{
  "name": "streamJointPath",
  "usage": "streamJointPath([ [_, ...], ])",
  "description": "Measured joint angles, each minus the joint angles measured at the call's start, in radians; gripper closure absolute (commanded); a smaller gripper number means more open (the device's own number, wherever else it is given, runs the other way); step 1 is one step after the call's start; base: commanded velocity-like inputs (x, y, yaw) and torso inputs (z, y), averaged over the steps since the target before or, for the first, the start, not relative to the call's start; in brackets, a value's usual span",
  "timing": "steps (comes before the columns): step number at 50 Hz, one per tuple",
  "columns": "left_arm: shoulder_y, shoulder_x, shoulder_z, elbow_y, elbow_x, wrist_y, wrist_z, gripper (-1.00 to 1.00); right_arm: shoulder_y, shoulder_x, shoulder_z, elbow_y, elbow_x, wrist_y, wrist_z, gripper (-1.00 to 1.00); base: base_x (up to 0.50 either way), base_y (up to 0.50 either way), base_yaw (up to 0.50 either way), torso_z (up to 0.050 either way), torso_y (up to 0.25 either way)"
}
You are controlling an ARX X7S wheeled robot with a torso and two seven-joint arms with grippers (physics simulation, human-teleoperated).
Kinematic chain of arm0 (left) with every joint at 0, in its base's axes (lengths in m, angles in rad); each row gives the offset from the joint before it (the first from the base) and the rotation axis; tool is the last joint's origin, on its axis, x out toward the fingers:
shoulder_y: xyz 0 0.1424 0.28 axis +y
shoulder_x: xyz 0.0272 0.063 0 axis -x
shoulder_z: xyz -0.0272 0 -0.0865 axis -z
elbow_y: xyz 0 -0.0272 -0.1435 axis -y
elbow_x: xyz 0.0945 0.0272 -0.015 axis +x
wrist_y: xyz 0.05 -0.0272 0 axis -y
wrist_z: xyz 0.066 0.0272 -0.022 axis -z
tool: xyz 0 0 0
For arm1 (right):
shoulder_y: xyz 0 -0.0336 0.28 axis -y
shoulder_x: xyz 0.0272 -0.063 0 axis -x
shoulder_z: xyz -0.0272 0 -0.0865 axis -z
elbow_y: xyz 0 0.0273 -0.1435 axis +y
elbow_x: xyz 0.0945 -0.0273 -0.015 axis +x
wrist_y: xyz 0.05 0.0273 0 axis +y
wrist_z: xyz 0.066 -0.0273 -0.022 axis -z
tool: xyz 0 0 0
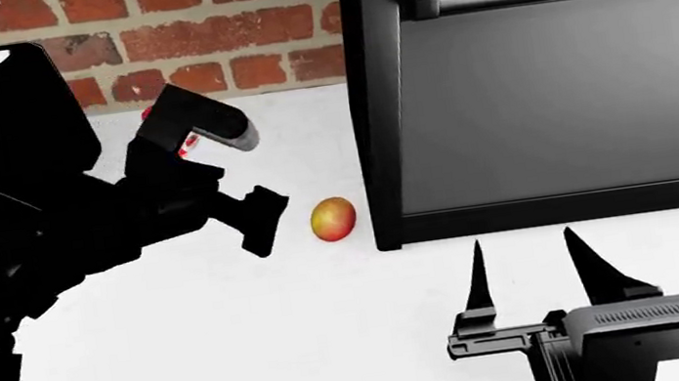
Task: Pick the mango from the counter and place it in the cabinet.
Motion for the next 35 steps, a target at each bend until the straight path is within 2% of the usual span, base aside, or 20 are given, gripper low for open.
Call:
streamJointPath([
  [15,-0.013,0.015,0.102,-0.134,0.057,0.104,0.127,-1.00,0.000,0.002,-0.006,0.006,-0.002,-0.003,0.007,-1.00,0.00,0.00,0.00,0.000,0.000],
  [35,-0.009,-0.013,0.151,-0.085,0.023,0.096,0.219,-1.00,0.009,0.006,-0.019,0.003,-0.003,0.009,0.014,-1.00,0.00,0.00,0.00,0.000,0.000],
])
